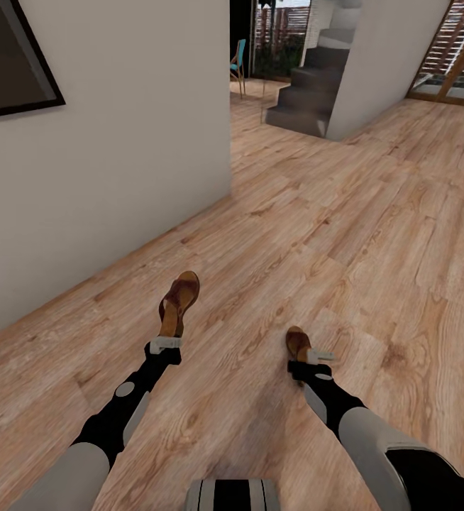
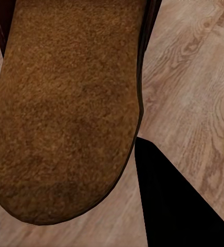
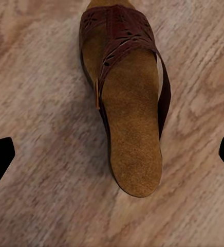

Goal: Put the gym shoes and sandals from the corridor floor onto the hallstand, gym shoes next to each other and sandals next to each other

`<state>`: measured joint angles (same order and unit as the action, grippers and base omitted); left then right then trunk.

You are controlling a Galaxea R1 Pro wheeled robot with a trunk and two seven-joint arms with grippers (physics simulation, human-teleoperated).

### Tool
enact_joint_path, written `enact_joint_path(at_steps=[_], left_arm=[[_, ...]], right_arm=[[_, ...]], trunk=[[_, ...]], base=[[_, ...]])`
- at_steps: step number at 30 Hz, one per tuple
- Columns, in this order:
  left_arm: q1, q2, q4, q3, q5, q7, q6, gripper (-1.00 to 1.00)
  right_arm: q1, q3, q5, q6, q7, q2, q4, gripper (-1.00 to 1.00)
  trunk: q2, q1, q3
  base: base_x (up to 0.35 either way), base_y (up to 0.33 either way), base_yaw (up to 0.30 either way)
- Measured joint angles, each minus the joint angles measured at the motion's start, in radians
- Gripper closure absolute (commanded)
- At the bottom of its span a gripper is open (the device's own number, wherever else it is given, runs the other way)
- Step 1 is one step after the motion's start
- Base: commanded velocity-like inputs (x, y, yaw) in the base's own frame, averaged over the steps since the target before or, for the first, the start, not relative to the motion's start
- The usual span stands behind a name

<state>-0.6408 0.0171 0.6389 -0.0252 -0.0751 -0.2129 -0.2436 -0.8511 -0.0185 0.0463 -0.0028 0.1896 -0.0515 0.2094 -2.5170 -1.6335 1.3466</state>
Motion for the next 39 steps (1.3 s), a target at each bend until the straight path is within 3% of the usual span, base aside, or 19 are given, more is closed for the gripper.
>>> enact_joint_path(at_steps=[9,36,39], left_arm=[[0.000,0.000,0.000,0.000,0.000,0.000,0.000,1.00],[0.000,0.000,0.000,0.000,0.001,0.000,0.000,1.00],[0.000,0.000,0.000,0.000,0.002,0.000,0.000,1.00]], right_arm=[[0.000,0.001,0.000,0.000,0.000,0.001,0.000,-1.00],[0.000,0.007,0.000,0.000,0.000,-0.002,0.000,-1.00],[0.000,0.007,0.001,0.000,0.000,-0.002,0.000,-1.00]], trunk=[[0.000,0.000,0.000],[0.000,0.000,0.000],[-0.001,-0.001,0.012]], base=[[0.144,-0.129,0.000],[0.020,-0.004,0.000],[0.000,0.000,0.000]])
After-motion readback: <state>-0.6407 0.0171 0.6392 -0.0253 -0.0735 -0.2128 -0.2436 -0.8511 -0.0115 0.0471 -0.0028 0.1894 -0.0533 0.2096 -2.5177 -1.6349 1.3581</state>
